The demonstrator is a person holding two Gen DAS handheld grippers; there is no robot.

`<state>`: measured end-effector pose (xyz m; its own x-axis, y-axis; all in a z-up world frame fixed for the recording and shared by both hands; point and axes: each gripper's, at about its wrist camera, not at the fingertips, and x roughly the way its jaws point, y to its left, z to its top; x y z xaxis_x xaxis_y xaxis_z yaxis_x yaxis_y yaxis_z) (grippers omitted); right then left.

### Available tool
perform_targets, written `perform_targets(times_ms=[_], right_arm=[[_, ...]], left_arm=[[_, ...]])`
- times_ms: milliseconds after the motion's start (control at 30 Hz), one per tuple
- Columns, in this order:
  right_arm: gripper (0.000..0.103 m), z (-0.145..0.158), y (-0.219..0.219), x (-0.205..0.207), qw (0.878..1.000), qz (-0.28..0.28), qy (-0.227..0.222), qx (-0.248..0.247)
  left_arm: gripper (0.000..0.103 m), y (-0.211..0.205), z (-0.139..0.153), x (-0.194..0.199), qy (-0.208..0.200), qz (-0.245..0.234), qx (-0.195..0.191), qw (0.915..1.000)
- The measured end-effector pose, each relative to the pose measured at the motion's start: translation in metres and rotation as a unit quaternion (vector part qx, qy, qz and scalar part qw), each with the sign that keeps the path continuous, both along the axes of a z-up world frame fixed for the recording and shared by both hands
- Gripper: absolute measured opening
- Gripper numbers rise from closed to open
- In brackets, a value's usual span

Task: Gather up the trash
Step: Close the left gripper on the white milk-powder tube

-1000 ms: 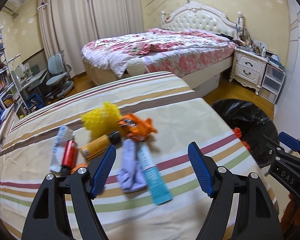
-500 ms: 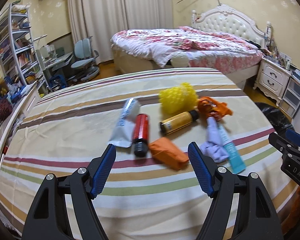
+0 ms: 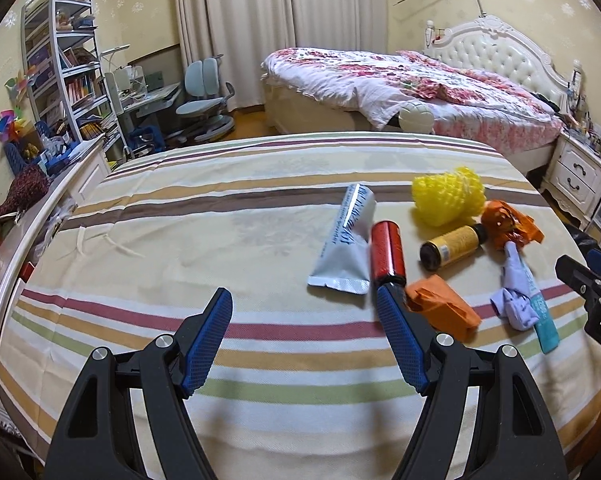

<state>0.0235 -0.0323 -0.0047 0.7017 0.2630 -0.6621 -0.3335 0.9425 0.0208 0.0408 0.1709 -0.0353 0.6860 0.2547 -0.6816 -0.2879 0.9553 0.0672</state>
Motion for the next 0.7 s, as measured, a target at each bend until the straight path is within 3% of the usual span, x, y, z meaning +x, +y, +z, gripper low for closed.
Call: perform_targets(times_ms=[333,700], right_arm=[[0.063,0.001,0.033,0.030,1.000,0.021,0.002,-0.012],[0.063,-0.005,0.041,0.045,1.000,0.019,0.011,-0.018]], left_arm=[[0.072,0.013,-0.001,0.027,0.005,-0.005,-0.009,0.9999],[0.071,0.025,-0.019,0.056,0.043,-0.029,-0.038,0.9979]])
